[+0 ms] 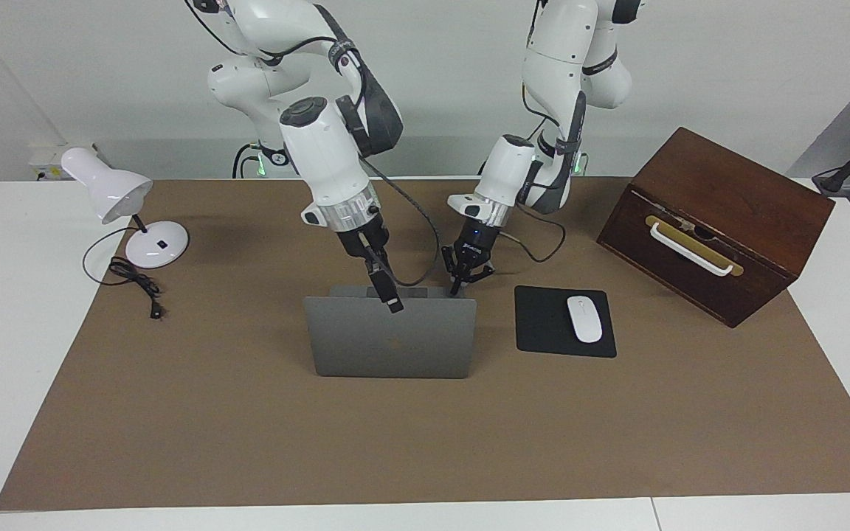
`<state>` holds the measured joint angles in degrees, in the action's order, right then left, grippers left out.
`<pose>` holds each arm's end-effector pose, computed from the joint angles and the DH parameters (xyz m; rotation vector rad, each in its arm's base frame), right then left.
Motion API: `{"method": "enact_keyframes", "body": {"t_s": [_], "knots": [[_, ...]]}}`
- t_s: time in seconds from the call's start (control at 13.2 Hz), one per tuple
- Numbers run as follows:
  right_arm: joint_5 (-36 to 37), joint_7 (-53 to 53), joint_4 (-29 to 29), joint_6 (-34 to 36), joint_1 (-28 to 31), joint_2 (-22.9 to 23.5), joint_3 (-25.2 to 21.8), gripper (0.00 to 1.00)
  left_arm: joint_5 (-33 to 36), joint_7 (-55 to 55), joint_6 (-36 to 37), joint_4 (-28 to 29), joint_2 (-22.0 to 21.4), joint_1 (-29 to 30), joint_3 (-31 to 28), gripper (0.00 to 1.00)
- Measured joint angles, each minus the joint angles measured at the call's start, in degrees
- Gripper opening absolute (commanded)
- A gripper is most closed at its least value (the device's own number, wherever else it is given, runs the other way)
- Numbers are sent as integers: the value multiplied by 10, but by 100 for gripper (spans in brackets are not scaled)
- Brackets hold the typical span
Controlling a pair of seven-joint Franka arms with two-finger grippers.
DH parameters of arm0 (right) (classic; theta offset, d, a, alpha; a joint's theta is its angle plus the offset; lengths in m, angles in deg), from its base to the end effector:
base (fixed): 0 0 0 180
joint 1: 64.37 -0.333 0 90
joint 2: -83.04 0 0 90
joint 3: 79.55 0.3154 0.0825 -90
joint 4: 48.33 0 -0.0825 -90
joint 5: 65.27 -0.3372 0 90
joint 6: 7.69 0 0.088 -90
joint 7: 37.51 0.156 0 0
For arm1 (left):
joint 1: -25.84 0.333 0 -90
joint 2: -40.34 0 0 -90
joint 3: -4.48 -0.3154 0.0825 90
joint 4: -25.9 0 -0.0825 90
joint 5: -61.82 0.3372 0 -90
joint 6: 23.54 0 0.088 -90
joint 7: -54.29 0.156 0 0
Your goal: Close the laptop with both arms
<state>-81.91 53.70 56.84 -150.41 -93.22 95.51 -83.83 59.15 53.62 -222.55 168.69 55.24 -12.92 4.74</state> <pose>0.5706 0.2716 0.4370 -2.0772 1.6631 -0.0753 0.4189 -0.3314 0.2768 2.6031 -0.8324 0.9678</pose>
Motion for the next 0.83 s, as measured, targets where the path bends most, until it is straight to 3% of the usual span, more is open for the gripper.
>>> {"method": "enact_keyframes", "body": {"t_s": [0.53, 0.83], "knots": [[-7, 0, 0, -30, 0, 29, 0, 100, 0, 0, -1, 0, 3, 0, 3, 0], [-48, 0, 0, -28, -5, 30, 3, 100, 9, 1, -2, 0, 4, 0, 2, 0]]}}
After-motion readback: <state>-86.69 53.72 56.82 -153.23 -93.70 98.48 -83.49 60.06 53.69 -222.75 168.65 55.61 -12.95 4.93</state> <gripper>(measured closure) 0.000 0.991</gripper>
